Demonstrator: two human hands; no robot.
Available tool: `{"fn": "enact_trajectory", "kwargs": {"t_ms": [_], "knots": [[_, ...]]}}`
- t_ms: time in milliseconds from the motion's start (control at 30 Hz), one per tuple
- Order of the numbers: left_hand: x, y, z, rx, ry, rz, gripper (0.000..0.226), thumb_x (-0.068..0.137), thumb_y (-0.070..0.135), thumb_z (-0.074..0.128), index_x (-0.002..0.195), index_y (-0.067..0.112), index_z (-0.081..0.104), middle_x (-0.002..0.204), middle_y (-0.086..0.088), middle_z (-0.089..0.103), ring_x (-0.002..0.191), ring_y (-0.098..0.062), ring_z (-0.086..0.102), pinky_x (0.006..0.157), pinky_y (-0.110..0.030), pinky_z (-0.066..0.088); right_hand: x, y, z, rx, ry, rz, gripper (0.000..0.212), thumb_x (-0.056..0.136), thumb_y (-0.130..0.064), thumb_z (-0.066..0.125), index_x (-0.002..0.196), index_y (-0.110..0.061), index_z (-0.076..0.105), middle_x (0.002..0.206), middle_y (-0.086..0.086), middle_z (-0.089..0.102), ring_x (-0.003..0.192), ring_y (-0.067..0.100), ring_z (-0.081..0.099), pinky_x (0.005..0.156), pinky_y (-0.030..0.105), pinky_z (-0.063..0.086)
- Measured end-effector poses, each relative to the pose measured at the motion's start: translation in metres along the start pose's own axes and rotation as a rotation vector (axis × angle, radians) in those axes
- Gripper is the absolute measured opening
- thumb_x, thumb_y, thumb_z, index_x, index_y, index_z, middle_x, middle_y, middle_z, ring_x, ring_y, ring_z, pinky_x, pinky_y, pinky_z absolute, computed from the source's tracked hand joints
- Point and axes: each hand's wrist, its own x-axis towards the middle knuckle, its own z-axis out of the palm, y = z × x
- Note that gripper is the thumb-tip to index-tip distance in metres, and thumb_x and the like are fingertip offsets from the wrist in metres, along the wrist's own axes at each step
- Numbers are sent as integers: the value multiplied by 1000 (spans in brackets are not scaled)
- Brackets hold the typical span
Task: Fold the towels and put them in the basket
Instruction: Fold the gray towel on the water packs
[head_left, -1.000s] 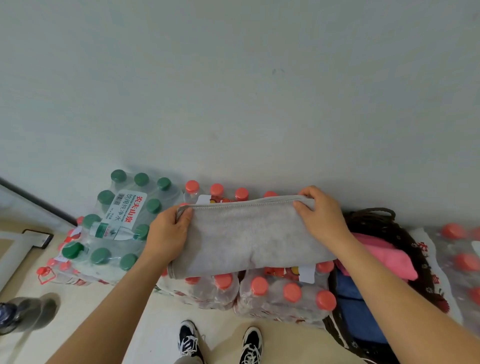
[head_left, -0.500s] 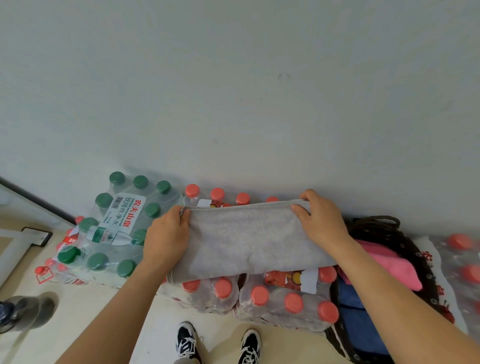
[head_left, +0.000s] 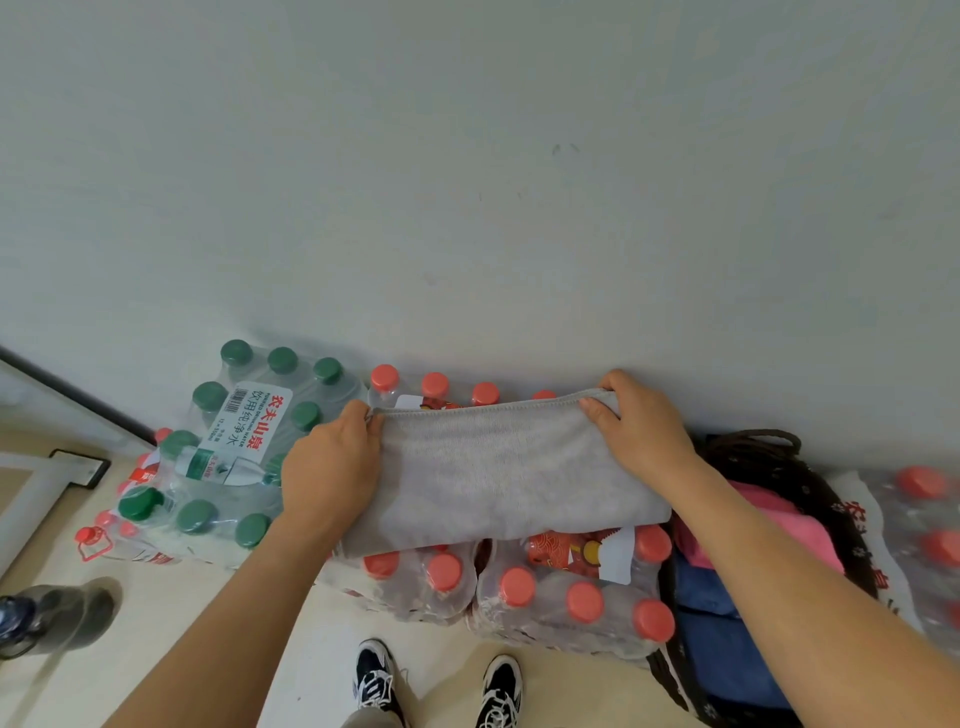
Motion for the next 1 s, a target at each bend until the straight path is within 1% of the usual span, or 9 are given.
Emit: {"fn": "enact_trajectory", "kwargs": {"t_ms": [167, 300, 500, 600, 700, 767, 833, 933, 1000], "knots": [[-9, 4, 6, 54, 96, -32, 30, 100, 40, 35, 93, 12, 44, 64, -9, 56, 59, -33, 56, 52, -33, 36, 0, -4, 2, -82, 37, 12, 26, 98, -38, 47, 94, -12, 48, 81, 7, 60, 75, 26, 57, 62, 35, 41], [-9, 2, 9, 27, 107, -98, 30, 102, 37, 28, 93, 13, 44, 66, -8, 54, 58, -27, 45, 55, -35, 37, -1, -6, 4, -106, 118, 54, 24, 100, -36, 42, 98, -12, 42, 77, 4, 53, 73, 30, 56, 58, 34, 37], [-5, 1, 11, 7, 104, -96, 18, 100, 21, 29, 89, 12, 39, 69, -10, 55, 59, -28, 48, 56, -36, 37, -3, -12, 8, -218, 168, 118, 32, 101, -42, 35, 102, -11, 41, 73, 4, 55, 73, 32, 61, 54, 34, 37], [-7, 1, 9, -71, 128, -104, 20, 100, 29, 34, 92, 13, 41, 83, -8, 52, 73, -32, 53, 61, -38, 37, -11, -10, 8, -287, 201, 132, 38, 99, -47, 35, 108, -11, 43, 90, 9, 63, 77, 32, 62, 56, 34, 39], [-9, -9, 6, -146, 30, -204, 33, 97, 40, 40, 111, 11, 47, 109, -15, 58, 96, -37, 57, 74, -41, 39, -24, -6, 4, -195, 210, 239, 47, 97, -48, 36, 126, -11, 42, 118, 16, 55, 99, 36, 59, 67, 38, 42], [-16, -16, 6, -226, -26, -251, 38, 94, 43, 48, 114, 11, 51, 113, -16, 59, 101, -36, 55, 80, -41, 40, -35, -4, 4, -131, 185, 286, 53, 97, -46, 37, 134, -8, 38, 126, 19, 53, 108, 38, 56, 75, 41, 44], [-23, -18, 7, -273, -26, -255, 38, 90, 43, 57, 107, 9, 55, 110, -16, 56, 102, -35, 49, 86, -42, 38, -43, -4, 5, -134, 156, 283, 55, 97, -45, 41, 135, -5, 37, 125, 21, 55, 110, 39, 55, 81, 42, 45], [-25, -17, 9, -281, -82, -292, 42, 85, 47, 63, 99, 7, 57, 106, -14, 53, 105, -35, 46, 94, -43, 37, -43, -6, 6, -102, 93, 329, 51, 94, -47, 47, 119, -3, 47, 112, 18, 61, 96, 35, 59, 71, 39, 44], [-22, -15, 7, -275, -79, -288, 38, 82, 48, 65, 85, 11, 54, 100, -15, 54, 101, -36, 47, 91, -44, 39, -41, -6, 6, -70, 49, 360, 50, 91, -50, 51, 107, -3, 50, 97, 11, 63, 77, 27, 55, 61, 34, 40]]}}
